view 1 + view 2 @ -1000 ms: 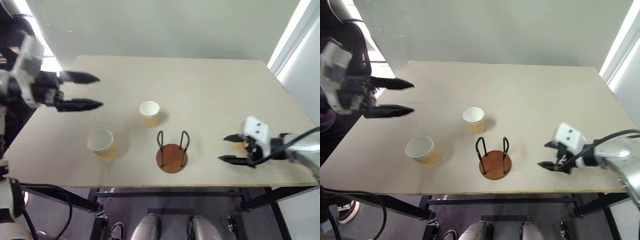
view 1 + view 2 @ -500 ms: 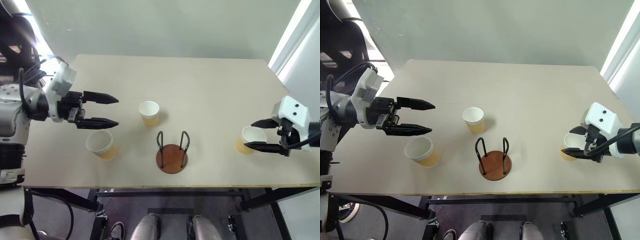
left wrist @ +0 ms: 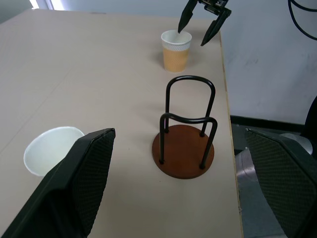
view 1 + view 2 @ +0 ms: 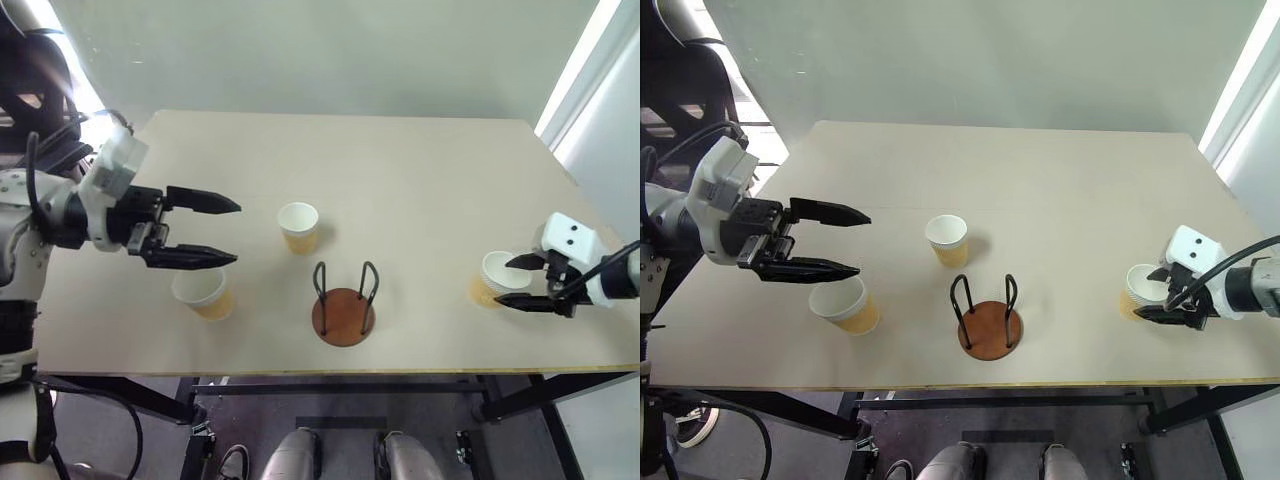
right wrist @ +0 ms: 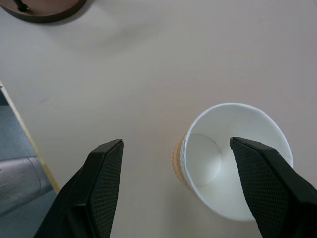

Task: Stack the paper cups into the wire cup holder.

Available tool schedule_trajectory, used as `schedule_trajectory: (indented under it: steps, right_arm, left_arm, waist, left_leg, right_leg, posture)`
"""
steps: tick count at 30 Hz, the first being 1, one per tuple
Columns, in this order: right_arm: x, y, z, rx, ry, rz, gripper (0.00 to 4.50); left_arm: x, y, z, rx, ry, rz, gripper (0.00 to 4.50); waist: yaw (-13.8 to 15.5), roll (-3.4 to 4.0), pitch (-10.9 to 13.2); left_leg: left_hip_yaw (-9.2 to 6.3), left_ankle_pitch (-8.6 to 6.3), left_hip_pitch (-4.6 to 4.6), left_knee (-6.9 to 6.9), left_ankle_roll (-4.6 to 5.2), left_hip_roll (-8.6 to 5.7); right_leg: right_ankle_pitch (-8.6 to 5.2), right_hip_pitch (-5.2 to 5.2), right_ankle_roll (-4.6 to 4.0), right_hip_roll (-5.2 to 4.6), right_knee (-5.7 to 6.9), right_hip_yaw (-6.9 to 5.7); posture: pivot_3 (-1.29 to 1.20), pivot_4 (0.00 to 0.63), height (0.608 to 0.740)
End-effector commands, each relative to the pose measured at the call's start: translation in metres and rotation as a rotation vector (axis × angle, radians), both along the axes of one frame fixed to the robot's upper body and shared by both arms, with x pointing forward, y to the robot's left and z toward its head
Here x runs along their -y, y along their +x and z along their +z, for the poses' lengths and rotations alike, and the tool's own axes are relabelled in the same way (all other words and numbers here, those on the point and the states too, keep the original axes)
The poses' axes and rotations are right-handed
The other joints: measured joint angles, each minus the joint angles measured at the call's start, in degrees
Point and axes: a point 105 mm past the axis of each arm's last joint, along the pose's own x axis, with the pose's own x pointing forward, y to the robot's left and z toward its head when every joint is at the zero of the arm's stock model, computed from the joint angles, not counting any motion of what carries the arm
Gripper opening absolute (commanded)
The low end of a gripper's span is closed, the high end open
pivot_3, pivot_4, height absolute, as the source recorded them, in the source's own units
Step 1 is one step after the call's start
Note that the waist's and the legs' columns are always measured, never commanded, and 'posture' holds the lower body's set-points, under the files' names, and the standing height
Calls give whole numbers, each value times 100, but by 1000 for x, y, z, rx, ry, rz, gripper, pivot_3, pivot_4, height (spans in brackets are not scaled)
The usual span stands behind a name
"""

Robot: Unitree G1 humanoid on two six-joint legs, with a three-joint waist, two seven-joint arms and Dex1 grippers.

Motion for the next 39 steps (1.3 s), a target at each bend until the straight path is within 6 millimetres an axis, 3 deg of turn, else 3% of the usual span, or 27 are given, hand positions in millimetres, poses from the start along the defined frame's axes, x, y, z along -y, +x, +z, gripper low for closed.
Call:
schedule_trajectory:
  steps: [1, 10, 14, 21, 26, 28, 31, 34, 37, 39]
  right_arm:
    - [-4, 6, 0, 29, -16, 20, 3508]
    - [0, 16, -17, 11, -47, 17, 3508]
    - [2, 19, -21, 9, -60, 17, 2649]
    - [6, 23, -27, 11, -86, 12, 152]
    - [7, 22, -25, 14, -89, 13, 21]
    - [4, 19, -14, 32, -87, 34, 21]
    - [-14, 11, 19, 82, -58, 116, 21]
    - [-19, 7, 26, 87, -43, 132, 21]
    - [-91, -7, 110, 282, 169, 369, 21]
    - [-111, -14, 128, 309, 219, 424, 21]
  left_arm:
    - [-1, -6, 12, 53, -3, 0, 4500]
    - [-4, -7, 13, 63, 5, 29, 4500]
    - [-5, -7, 14, 65, 9, 36, 4500]
    - [-4, -8, 13, 64, 11, 36, 4500]
    - [-4, -7, 12, 64, 11, 38, 4500]
    - [-4, -6, 12, 65, 12, 36, 4500]
    - [-4, -6, 13, 66, 18, 35, 4500]
    - [-4, -6, 14, 67, 20, 35, 4500]
    - [-14, -5, 6, 42, 76, 57, 4500]
    - [-15, -4, 2, 36, 90, 61, 4500]
  waist:
    - [-1, 0, 0]
    - [1, 1, 0]
    - [2, 1, 1]
    - [0, 1, 1]
    - [1, 1, 0]
    - [1, 1, 1]
    - [0, 9, 5]
    - [-11, 7, 4]
    - [-81, 23, 11]
    - [-135, 44, 4]
  left_leg:
    - [0, 1, 0, 1, 0, 0]
    - [0, 1, 0, 1, -9, 0]
    - [0, 0, 0, 0, -13, 0]
    - [0, -6, 0, 0, -24, 0]
    - [0, -8, 1, 0, -29, 0]
    - [0, -7, 0, 0, -29, 0]
    - [1, -7, -1, -1, -31, -1]
    - [2, -6, -1, -4, -35, 0]
    - [0, -5, -2, -3, -38, 0]
    - [23, 15, -9, -19, -31, -2]
  right_leg:
    - [2, 0, 0, 0, 0, 0]
    - [9, 1, -8, -2, 0, -1]
    - [10, 0, -8, -2, 1, -1]
    - [12, 0, -12, -2, 1, -2]
    - [12, 1, -12, -3, 1, -3]
    - [13, 1, -13, -3, 1, -3]
    - [13, -1, -13, -3, 1, -3]
    - [11, -4, -17, -2, 2, -3]
    - [9, -9, -26, 0, 4, 0]
    - [25, -33, -32, 2, 6, 19]
  posture:
    - [0, 150, 740]
    - [0, 150, 740]
    - [0, 150, 740]
    - [0, 150, 740]
    - [0, 150, 740]
    - [0, 150, 740]
    - [0, 150, 740]
    - [0, 150, 740]
    - [0, 150, 740]
    - [0, 150, 740]
